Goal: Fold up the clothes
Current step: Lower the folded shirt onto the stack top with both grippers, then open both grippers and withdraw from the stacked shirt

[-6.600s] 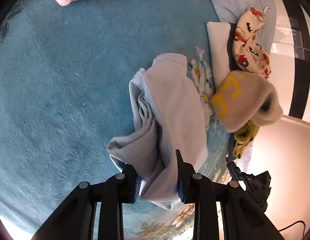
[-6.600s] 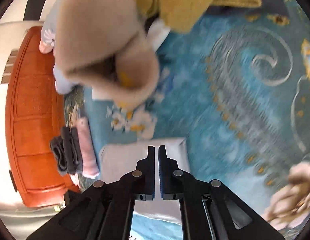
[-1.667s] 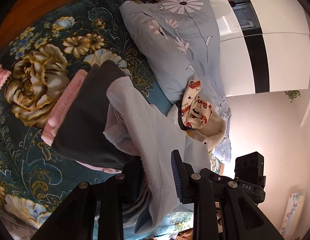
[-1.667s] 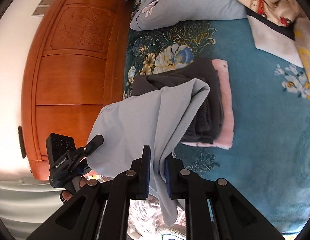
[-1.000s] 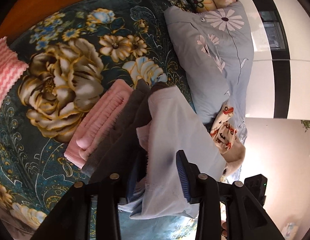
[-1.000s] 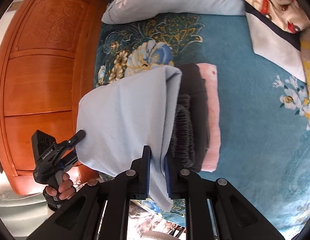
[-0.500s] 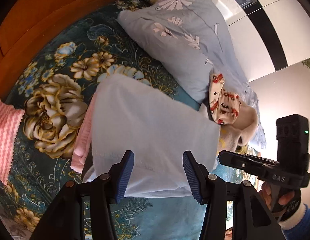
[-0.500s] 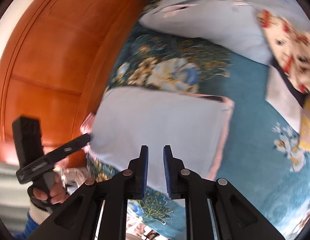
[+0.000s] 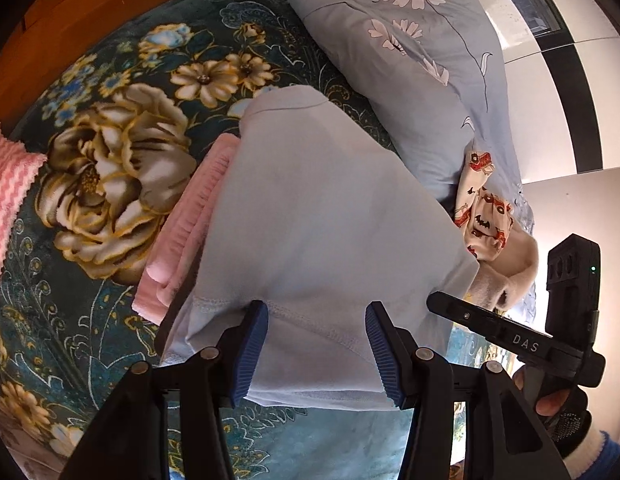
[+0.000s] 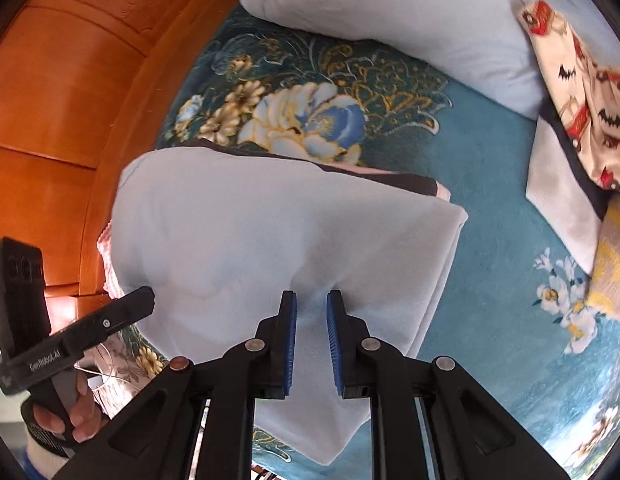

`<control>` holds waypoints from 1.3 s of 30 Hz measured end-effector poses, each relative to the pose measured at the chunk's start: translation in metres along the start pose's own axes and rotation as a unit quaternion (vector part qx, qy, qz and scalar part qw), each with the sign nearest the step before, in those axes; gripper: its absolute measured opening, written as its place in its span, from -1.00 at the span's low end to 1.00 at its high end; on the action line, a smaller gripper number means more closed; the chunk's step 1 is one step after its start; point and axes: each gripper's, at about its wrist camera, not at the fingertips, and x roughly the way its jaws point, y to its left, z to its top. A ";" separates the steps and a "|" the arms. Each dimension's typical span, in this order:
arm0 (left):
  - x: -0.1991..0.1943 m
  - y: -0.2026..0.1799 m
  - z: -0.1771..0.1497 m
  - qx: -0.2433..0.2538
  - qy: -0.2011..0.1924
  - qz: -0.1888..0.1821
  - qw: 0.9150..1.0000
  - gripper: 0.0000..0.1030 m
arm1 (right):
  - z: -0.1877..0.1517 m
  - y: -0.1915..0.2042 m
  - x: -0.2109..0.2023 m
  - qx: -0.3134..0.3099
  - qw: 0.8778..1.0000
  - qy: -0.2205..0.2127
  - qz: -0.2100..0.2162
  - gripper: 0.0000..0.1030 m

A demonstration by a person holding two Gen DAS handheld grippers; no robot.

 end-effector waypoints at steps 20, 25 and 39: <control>-0.048 -0.056 -0.107 0.020 -0.100 0.028 0.994 0.63 | -0.114 0.024 -0.101 -0.098 0.991 -0.085 0.018 0.22; -0.052 -0.069 -0.158 0.039 -0.111 0.052 0.992 0.91 | -0.160 0.007 -0.107 -0.106 0.989 -0.099 0.010 0.41; -0.087 -0.088 -0.252 0.034 -0.173 0.140 0.974 1.00 | -0.241 -0.007 -0.115 -0.124 0.978 -0.147 -0.078 0.88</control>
